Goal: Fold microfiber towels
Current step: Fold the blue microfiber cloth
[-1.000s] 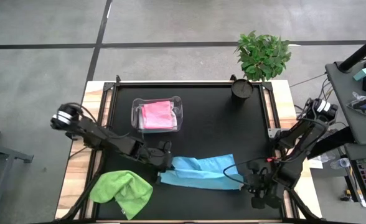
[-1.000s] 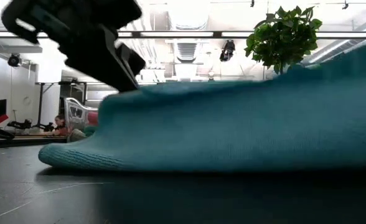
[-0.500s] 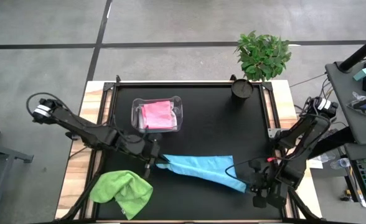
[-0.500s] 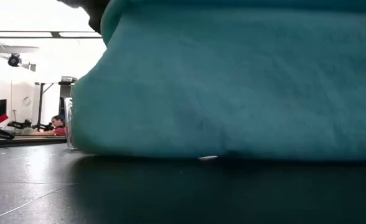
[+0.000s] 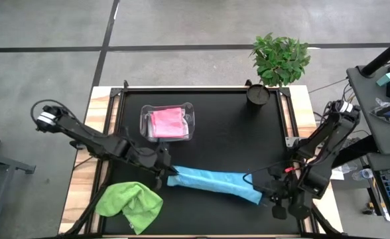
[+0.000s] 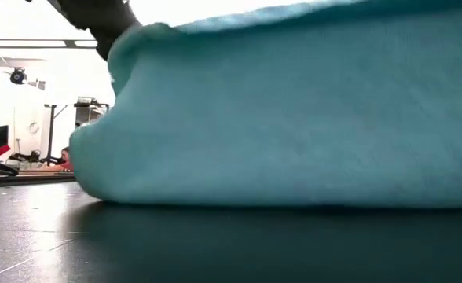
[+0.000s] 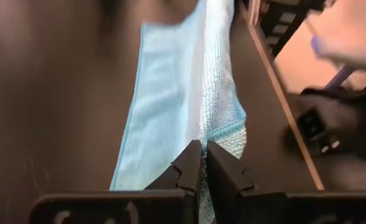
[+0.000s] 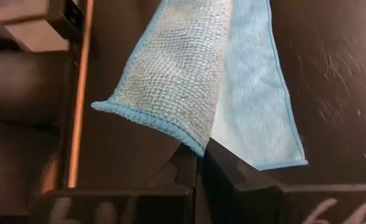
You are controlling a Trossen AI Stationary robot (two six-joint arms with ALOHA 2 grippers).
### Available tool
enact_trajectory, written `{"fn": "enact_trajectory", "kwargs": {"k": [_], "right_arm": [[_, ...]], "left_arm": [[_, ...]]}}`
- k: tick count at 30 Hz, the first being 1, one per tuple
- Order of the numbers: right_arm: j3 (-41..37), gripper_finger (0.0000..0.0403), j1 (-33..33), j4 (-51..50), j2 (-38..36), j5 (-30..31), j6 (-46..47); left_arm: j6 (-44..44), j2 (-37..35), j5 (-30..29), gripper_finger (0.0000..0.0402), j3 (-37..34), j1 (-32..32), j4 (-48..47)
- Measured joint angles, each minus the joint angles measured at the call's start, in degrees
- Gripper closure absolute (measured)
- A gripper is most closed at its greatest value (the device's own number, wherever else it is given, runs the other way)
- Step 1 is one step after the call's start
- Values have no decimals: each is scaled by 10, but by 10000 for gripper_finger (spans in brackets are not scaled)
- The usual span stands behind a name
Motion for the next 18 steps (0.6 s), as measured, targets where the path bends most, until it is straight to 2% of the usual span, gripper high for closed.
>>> {"fn": "enact_trajectory", "kwargs": {"k": [5,10,15,18], "right_arm": [[-18,394,0,3,18,-23,27],[-19,394,0,5,39,-37,55],[-19,394,0,13,57,-69,82],[-20,394,0,18,62,-71,87]], "left_arm": [[1,76,13,363,0,-10,11],[2,150,36,308,2,-15,49],[26,210,-27,267,7,-14,82],[60,226,-30,262,8,-17,91]]}}
